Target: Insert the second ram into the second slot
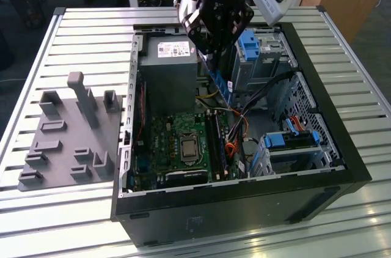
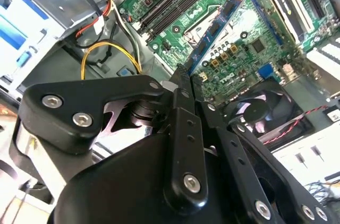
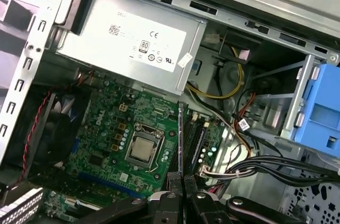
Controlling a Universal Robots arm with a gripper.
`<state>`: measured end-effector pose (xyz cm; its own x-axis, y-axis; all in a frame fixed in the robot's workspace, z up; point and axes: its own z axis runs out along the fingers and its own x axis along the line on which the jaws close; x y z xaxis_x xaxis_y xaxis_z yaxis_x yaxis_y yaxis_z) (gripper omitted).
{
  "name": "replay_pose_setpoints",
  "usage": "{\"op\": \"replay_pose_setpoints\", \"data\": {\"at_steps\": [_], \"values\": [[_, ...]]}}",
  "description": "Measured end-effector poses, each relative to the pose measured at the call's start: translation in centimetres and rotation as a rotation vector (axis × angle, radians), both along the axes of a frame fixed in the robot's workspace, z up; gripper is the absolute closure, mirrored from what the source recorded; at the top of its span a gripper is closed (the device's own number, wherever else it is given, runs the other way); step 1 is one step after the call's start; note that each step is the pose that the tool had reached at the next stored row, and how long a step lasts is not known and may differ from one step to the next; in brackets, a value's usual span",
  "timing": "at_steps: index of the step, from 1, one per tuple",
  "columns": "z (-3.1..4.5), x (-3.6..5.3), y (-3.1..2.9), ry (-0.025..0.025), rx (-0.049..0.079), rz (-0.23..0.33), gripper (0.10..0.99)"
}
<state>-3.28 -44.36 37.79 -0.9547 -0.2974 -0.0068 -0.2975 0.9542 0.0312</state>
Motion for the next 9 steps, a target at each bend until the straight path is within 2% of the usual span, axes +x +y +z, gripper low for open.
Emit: {"op": "replay_pose_setpoints", "data": {"at_steps": [9], "values": [[-0.02,0.0,0.0,0.0,0.0,-0.115,0.953]]}}
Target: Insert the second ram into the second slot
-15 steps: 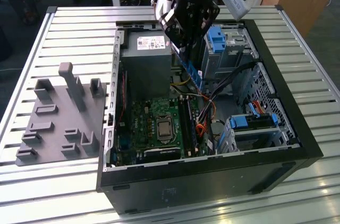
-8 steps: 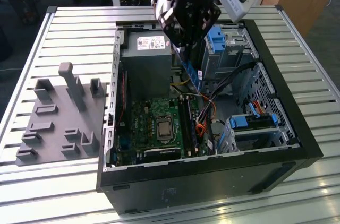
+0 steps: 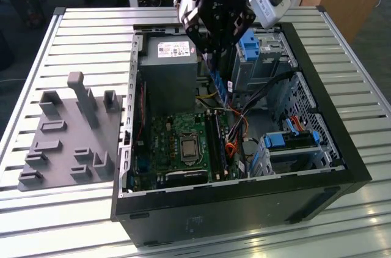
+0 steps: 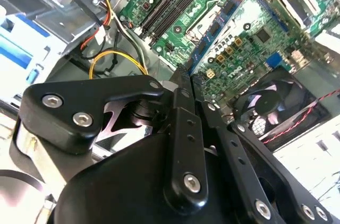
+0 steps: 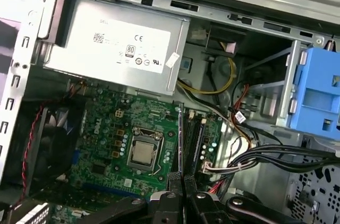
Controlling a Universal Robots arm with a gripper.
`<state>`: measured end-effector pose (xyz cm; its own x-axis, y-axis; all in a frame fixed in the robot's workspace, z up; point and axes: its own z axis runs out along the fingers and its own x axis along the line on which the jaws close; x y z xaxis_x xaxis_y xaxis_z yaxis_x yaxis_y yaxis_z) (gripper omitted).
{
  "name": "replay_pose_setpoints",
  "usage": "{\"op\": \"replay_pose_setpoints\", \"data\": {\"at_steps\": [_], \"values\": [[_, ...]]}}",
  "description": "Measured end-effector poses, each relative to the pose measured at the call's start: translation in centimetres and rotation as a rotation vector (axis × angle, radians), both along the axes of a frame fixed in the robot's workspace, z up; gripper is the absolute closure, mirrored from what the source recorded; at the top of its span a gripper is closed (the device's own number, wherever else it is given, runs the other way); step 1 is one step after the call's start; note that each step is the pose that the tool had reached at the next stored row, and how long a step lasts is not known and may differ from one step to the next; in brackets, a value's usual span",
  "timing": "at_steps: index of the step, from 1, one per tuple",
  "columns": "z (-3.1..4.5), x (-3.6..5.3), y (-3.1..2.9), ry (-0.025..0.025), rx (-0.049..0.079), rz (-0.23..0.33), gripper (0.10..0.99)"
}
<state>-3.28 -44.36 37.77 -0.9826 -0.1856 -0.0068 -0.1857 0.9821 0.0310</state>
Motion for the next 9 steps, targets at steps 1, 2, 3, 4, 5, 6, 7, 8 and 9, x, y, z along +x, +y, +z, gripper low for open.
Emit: {"op": "replay_pose_setpoints", "data": {"at_steps": [1,2,3,4,5,6,7,8,9], "values": [[0.0,0.0,0.0,0.0,0.0,-0.013,0.953],[-0.01,0.0,0.0,0.0,0.0,-0.025,0.953],[-0.01,0.0,0.0,0.0,0.0,-0.037,0.953],[-0.01,0.0,0.0,0.0,0.0,-0.049,0.953],[-0.01,0.0,0.0,0.0,0.0,-0.061,0.953],[-0.02,0.0,0.0,0.0,0.0,-0.074,0.953],[-0.02,0.0,0.0,0.0,0.0,-0.087,0.953],[-0.02,0.0,0.0,0.0,0.0,-0.099,0.953],[-0.03,0.0,0.0,0.0,0.0,-0.111,0.953]]}}
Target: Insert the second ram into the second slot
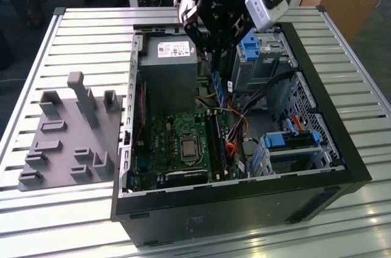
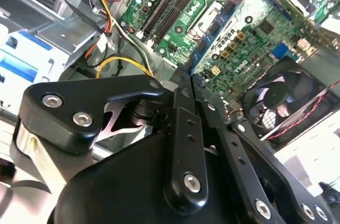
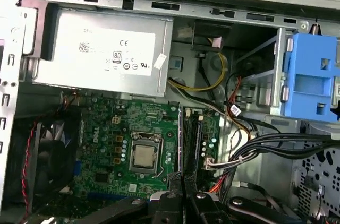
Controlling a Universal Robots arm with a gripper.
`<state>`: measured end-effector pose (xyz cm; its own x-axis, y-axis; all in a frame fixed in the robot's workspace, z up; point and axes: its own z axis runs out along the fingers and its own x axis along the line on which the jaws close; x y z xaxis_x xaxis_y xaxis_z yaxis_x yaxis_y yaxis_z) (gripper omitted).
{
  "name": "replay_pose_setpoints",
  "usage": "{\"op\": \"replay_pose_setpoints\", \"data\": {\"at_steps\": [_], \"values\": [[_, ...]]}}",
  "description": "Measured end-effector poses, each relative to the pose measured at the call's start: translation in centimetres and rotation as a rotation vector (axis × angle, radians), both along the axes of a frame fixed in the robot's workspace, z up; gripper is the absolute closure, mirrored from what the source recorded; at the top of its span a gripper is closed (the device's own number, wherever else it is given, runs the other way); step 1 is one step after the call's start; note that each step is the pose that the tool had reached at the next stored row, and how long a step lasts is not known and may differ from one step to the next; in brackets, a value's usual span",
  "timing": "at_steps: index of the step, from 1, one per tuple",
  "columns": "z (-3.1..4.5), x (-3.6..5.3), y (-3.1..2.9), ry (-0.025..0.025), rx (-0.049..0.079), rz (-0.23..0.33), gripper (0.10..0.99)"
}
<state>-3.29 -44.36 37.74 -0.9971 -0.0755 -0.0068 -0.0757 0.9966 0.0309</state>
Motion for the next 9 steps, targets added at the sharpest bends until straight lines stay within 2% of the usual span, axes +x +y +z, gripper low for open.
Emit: {"op": "replay_pose_setpoints", "data": {"at_steps": [9], "values": [[-0.14,0.0,-0.01,0.0001,0.0,-0.088,0.953]]}}
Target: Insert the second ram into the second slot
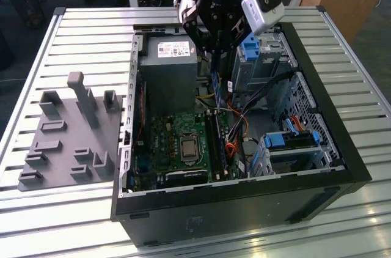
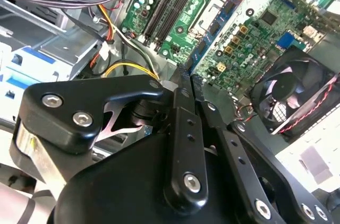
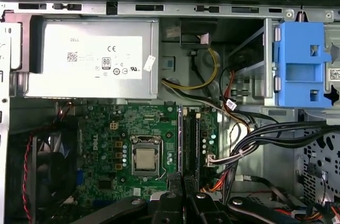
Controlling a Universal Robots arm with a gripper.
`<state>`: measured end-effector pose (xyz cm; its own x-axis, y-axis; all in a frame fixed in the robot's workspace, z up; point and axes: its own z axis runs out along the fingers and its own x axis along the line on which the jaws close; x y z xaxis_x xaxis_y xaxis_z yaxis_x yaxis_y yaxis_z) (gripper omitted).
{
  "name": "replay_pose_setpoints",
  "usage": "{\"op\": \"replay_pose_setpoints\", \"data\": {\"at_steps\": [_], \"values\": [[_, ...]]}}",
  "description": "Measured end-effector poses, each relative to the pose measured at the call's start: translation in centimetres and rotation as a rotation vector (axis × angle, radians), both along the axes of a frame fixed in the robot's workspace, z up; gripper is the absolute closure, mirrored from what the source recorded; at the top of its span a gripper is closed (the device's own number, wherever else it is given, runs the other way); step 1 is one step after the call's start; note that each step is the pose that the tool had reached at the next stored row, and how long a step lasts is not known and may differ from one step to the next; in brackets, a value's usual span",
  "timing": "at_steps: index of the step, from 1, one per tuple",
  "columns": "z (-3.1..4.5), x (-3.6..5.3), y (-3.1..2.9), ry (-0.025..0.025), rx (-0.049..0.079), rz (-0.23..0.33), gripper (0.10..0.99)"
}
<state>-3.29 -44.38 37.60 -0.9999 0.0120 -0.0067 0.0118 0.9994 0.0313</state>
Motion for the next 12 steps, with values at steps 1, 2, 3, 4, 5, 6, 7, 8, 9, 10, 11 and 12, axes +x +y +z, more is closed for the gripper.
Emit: {"op": "replay_pose_setpoints", "data": {"at_steps": [1,2,3,4,5,6,7,8,9,10,11,12], "values": [[-0.08,0.0,-0.01,0.0001,0.0,-0.002,0.953],[-0.17,0.0,-0.01,0.0002,0.0,-0.003,0.953],[-0.28,0.0,-0.01,0.0006,0.0,-0.003,0.953],[-0.37,0.0,-0.01,0.0014,0.0,-0.003,0.953],[-0.43,0.0,-0.02,0.0023,0.0,-0.003,0.953],[-0.48,0.0,-0.02,0.0047,-0.001,-0.003,0.953],[-0.53,0.0,-0.02,0.0087,-0.001,-0.003,0.953],[-0.61,0.0,-0.02,0.013,-0.001,-0.003,0.953],[-0.68,0.0,-0.02,0.0154,-0.001,-0.003,0.953],[-0.72,0.0,-0.02,0.0177,-0.001,-0.003,0.953],[-0.75,0.0,-0.02,0.019,-0.001,-0.003,0.953],[-0.78,0.0,-0.02,0.021,-0.001,-0.003,0.953]]}}
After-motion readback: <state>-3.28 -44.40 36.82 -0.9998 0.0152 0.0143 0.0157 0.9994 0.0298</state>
